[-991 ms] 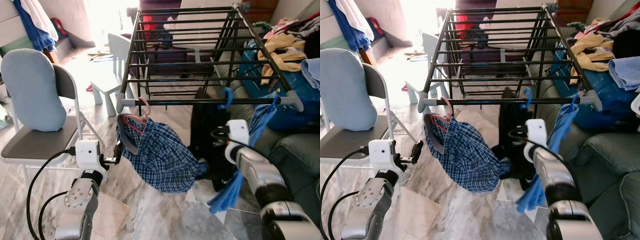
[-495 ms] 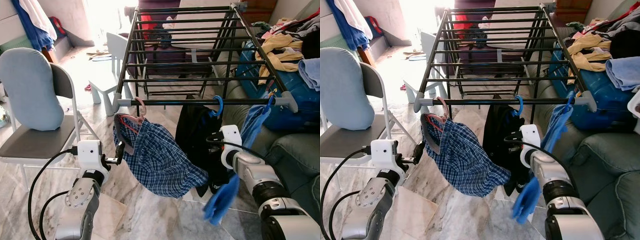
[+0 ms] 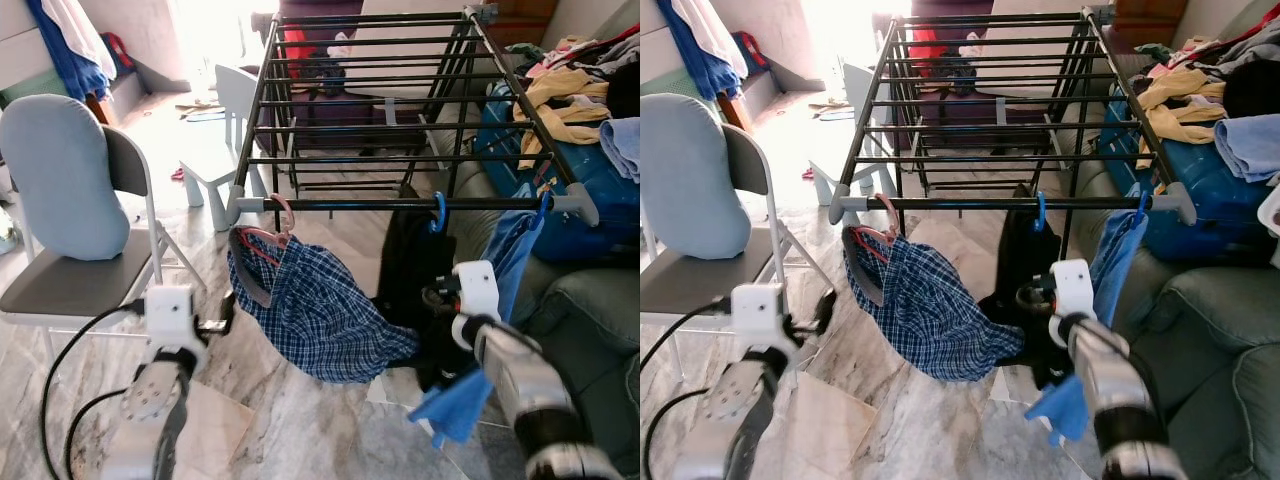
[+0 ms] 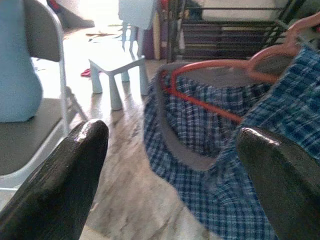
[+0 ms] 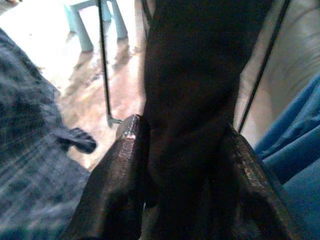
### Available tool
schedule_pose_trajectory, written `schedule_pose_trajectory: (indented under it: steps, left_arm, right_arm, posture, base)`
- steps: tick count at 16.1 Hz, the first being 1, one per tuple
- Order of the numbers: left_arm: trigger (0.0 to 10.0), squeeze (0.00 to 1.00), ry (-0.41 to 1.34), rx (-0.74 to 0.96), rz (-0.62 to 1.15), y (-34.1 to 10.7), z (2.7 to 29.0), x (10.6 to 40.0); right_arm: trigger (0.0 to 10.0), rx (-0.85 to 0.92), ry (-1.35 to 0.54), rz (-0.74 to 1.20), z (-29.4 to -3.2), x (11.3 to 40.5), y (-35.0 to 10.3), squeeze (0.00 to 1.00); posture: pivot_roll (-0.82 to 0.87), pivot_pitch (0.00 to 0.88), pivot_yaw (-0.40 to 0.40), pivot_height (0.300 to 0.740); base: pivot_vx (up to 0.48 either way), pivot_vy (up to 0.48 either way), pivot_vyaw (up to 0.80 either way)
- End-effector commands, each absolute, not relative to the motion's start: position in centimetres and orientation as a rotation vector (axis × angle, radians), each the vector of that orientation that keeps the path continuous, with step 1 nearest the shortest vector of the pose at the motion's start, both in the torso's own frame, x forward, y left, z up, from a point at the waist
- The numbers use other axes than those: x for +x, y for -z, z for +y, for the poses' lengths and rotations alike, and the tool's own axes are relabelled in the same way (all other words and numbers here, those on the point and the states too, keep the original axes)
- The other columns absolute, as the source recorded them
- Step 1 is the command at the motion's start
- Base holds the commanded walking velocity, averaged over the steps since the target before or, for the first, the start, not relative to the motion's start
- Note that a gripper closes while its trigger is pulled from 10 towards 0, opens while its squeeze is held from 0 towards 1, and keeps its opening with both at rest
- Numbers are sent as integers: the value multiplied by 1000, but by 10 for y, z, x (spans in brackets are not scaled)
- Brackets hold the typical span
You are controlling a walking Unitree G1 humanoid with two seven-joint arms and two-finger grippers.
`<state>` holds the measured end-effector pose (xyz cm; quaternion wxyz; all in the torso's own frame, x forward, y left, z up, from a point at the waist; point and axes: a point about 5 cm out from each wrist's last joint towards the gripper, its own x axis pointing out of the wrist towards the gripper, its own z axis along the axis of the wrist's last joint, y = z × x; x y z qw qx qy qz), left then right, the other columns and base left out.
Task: Hang hanger
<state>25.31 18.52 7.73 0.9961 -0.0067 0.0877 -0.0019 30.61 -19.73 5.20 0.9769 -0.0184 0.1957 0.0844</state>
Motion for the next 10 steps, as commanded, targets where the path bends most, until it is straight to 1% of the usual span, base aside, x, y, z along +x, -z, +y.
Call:
schedule_pose_trajectory:
  steps: [1,6,10]
  left_arm:
    - [10000,0,-21,0,169,-78,193,253]
    - [10000,0,-32,-9,160,-80,195,247]
    - [10000,0,-23,-10,154,-80,194,249]
  right_arm:
    - [10000,-41,-174,328,-192,302,-60,1000]
    - [10000,8,-72,119,-203,280,-93,1000]
    - [10000,24,-80,98,-197,270,-98,1000]
  posture:
    - [-69,0,33,740]
    - [-79,0,41,740]
    - [-87,0,40,740]
  base:
    - [0,0,0]
    - [0,0,0]
    - [0,0,0]
